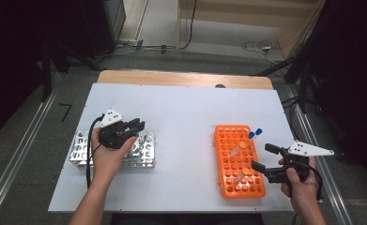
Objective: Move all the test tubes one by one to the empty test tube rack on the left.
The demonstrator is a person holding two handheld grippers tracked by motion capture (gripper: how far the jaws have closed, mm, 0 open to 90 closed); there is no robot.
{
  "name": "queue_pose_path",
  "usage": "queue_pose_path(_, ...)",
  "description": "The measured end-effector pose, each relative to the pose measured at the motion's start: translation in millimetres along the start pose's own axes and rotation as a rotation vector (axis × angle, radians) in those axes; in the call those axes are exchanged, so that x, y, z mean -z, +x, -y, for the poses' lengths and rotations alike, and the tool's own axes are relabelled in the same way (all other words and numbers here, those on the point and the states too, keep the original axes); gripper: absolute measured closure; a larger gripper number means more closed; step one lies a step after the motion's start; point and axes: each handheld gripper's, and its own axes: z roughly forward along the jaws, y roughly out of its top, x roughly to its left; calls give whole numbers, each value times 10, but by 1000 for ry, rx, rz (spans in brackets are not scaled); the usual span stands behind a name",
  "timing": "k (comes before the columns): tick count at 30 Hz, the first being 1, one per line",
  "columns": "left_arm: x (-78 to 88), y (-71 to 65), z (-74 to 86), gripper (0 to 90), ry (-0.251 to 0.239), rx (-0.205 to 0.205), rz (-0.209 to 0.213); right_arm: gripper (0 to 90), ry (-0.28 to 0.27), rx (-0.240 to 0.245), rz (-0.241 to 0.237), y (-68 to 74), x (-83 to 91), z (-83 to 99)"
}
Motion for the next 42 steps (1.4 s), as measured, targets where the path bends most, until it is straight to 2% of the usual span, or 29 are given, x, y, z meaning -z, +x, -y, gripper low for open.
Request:
queue_pose_path(5, 54, 16, 1, 659, -13, 23, 6, 39, -7, 3, -11, 20, 10, -11)
queue_pose_path(10, 176, -11, -11, 549, -49, 43, 11, 41, 4, 28, -29, 80, 32, 1)
queue_pose_path(14, 288, -58, -13, 405, -68, 57, 36, 58, 3, 40, -37, 115, 33, 7)
queue_pose_path(16, 331, -97, -8, 333, -68, 50, 53, 58, -5, 35, -61, 129, 29, -3)
queue_pose_path(19, 358, -157, -1, 241, -69, 42, 84, 63, 1, 56, -81, 172, 11, -17)
queue_pose_path(27, 348, -336, 7, 20, -56, -2, 171, 136, 19, 95, -144, 257, -53, -27)
queue_pose_path(33, 341, -427, 8, 0, -61, -7, 224, 199, 10, 102, -187, 241, -61, -10)
queue_pose_path(38, 342, -503, -3, 0, -57, -29, 235, 237, 1, 120, -206, 265, -36, -23)
queue_pose_path(42, 333, -534, -2, 0, -51, -28, 237, 264, 13, 148, -233, 319, -52, -33)
